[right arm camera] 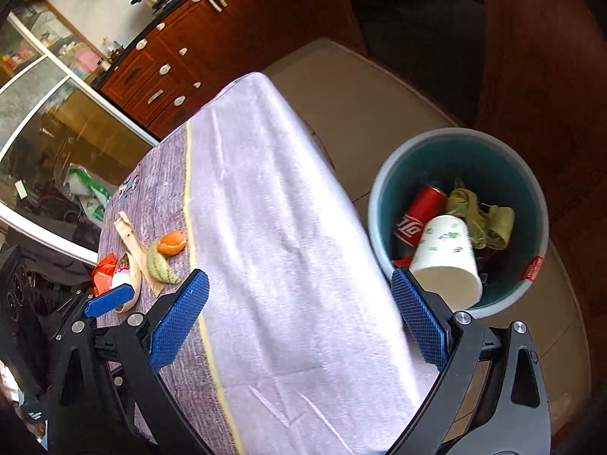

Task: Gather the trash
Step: 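Move both open grippers back over the table, then grasp the coconut shell rim with the left gripper while the right gripper grasps the white spoon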

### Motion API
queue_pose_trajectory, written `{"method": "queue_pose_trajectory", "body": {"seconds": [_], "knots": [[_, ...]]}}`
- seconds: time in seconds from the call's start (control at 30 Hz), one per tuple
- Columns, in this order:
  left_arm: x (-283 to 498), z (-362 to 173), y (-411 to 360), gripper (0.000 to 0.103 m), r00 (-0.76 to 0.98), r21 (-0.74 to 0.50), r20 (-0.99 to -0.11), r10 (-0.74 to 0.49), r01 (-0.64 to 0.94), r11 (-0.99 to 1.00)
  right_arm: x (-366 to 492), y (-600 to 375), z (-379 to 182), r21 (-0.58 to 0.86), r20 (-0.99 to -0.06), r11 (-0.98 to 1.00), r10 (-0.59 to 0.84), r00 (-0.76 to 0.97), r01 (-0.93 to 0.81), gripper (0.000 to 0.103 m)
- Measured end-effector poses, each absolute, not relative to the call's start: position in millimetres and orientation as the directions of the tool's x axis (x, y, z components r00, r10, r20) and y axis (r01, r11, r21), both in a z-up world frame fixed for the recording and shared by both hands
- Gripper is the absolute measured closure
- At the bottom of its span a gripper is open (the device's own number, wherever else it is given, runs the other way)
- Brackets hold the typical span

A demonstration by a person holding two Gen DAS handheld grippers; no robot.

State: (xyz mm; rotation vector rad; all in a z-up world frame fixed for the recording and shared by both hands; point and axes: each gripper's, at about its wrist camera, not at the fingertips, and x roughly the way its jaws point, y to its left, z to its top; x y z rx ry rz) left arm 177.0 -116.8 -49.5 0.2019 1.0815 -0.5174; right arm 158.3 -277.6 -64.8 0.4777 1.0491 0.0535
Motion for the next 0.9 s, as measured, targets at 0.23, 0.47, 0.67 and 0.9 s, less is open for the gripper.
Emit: {"method": "queue_pose_trajectory", "body": {"seconds": [0.23,0.47,0.67,0.9], "knots": [[176,-48,-26,0.006,0.427,-0.078,-0.871,-0.242,0.365,0.928,177,-207,-56,0.371,-0.834,0.926,0.297,0.465,0.075,0.01],[179,-63,53,0.006,0.452,-0.066,-0.876,-0.17,0.236,0.969,192,-150,-59,0.351,-0.849,0.936,0.324,0.417,-0.013,0.01],[178,-77,104,0.006,0.446,-0.093,-0.883,-0.149,0.145,0.985,208,-86,-59,0.365,-0.841,0.918,0.397,0.368,-0.156,0.01],[173,-87,141,0.006,0.436,-0.131,-0.886,-0.156,0.089,0.987,216,7,-63,0.221,-0.87,0.898,0.358,0.339,-0.381,0.019]]}}
